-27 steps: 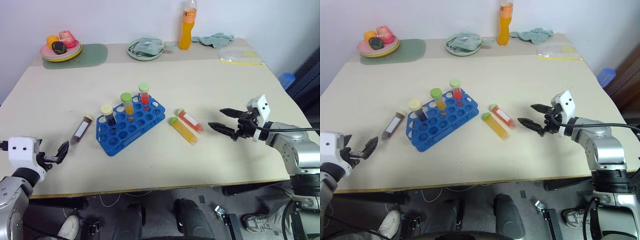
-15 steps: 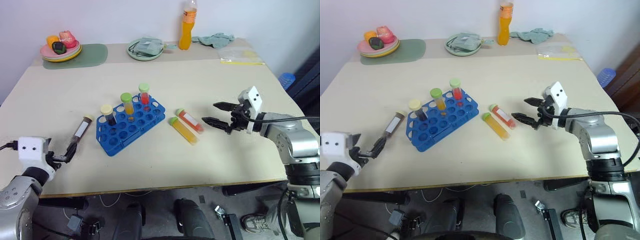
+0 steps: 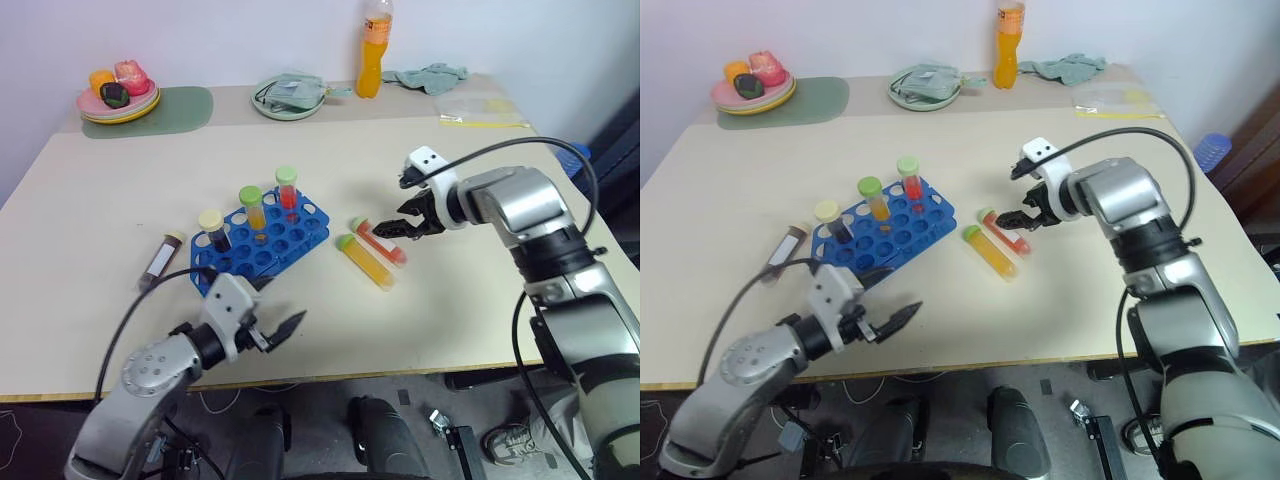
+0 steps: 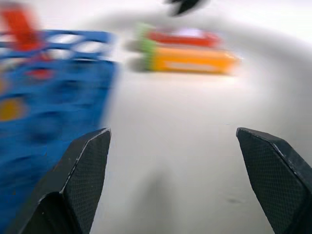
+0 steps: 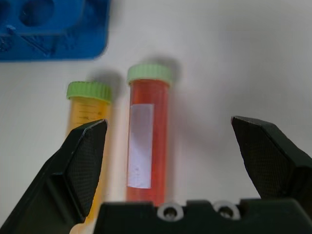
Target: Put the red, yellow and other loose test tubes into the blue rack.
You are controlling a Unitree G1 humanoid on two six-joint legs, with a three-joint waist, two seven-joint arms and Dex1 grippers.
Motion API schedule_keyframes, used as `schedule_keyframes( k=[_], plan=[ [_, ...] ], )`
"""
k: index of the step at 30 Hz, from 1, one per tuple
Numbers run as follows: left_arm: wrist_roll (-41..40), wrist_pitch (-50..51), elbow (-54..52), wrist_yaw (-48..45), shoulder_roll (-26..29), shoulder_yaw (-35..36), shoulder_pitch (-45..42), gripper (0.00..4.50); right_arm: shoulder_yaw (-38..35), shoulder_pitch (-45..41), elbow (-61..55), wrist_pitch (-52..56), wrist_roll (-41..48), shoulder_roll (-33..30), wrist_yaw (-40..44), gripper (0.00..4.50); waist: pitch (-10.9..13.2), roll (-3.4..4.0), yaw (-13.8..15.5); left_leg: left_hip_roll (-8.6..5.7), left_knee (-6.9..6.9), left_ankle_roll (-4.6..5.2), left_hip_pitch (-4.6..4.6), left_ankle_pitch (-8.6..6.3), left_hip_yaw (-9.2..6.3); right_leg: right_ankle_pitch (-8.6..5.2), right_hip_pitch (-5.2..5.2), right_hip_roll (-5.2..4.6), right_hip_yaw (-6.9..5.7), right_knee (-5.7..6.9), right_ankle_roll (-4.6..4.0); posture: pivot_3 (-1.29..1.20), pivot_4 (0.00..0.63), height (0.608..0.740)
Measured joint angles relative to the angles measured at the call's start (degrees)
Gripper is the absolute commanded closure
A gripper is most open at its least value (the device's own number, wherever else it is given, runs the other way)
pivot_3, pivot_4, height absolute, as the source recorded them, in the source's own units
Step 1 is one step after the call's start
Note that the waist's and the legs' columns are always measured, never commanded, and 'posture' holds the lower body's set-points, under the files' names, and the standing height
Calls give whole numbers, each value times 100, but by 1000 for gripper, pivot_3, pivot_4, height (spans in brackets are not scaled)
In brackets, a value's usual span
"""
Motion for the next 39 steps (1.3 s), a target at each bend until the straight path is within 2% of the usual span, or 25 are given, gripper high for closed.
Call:
schedule_keyframes(
  k=[5,11,14,19,20,22,25,27,30,33,35,39],
  plan=[
    [211,-182,5,-39,-73,-419,-8,239,435,-559,551,261,-165,194,198,0,3,5,4,-1,1,1,-1,0,-1,0,-1,0,-1,0,0,0,150,740],
    [269,-218,5,-25,-82,-434,4,239,854,-746,1073,233,-387,445,367,0,4,6,-14,-1,2,1,-1,0,-1,1,-2,1,-1,4,1,0,150,740],
    [314,-255,5,-9,-83,-433,29,0,923,-757,1353,66,-558,665,275,838,4,7,-27,-1,2,1,0,0,0,1,-5,2,-1,11,1,0,150,740],
    [332,-323,4,10,-84,-429,74,0,900,-758,1666,-145,-761,900,65,3425,5,9,-23,-1,4,1,0,0,0,0,-7,1,-1,18,1,0,150,740],
    [332,-326,4,12,-84,-426,88,0,896,-758,1664,-150,-780,900,67,3729,5,9,-19,-2,5,1,0,0,-1,0,-7,1,-1,19,2,0,150,740],
    [334,-326,5,18,-85,-426,95,0,896,-737,1556,-141,-811,867,108,3752,6,11,-19,-2,6,1,0,0,-1,0,-8,1,-1,21,1,0,150,740],
    [336,-351,9,47,-125,-405,105,0,822,-394,595,-436,-786,485,320,3752,8,13,-4,-3,6,1,-2,0,-6,-1,-8,1,-2,23,3,0,150,740],
    [334,-425,33,120,-152,-272,222,0,461,183,-328,-1276,-704,115,397,3752,8,13,13,-4,4,2,-4,-1,-4,-3,-8,1,-2,18,5,0,150,740],
    [315,-519,187,353,-373,208,355,0,-604,1195,-1315,-2751,-299,168,231,3752,8,13,-18,-1,6,3,-1,-2,-3,-2,-7,3,-1,23,7,0,150,740],
    [309,-679,381,653,-657,646,369,0,-1422,1676,-2000,-3022,344,734,-2,3752,8,13,-45,3,11,4,10,-1,2,-2,-6,8,5,45,5,0,150,740],
    [308,-769,570,874,-896,875,302,0,-1846,1913,-2509,-3077,721,1570,-555,3752,7,14,-47,6,12,3,13,-1,-3,-2,-7,15,5,55,4,0,150,740],
    [308,-892,726,1087,-1104,1057,170,0,-1710,2227,-2803,-3492,745,2838,-1563,3752,5,9,2,-2,15,-2,9,2,-8,-1,-6,5,3,55,3,0,150,740]
  ],
)
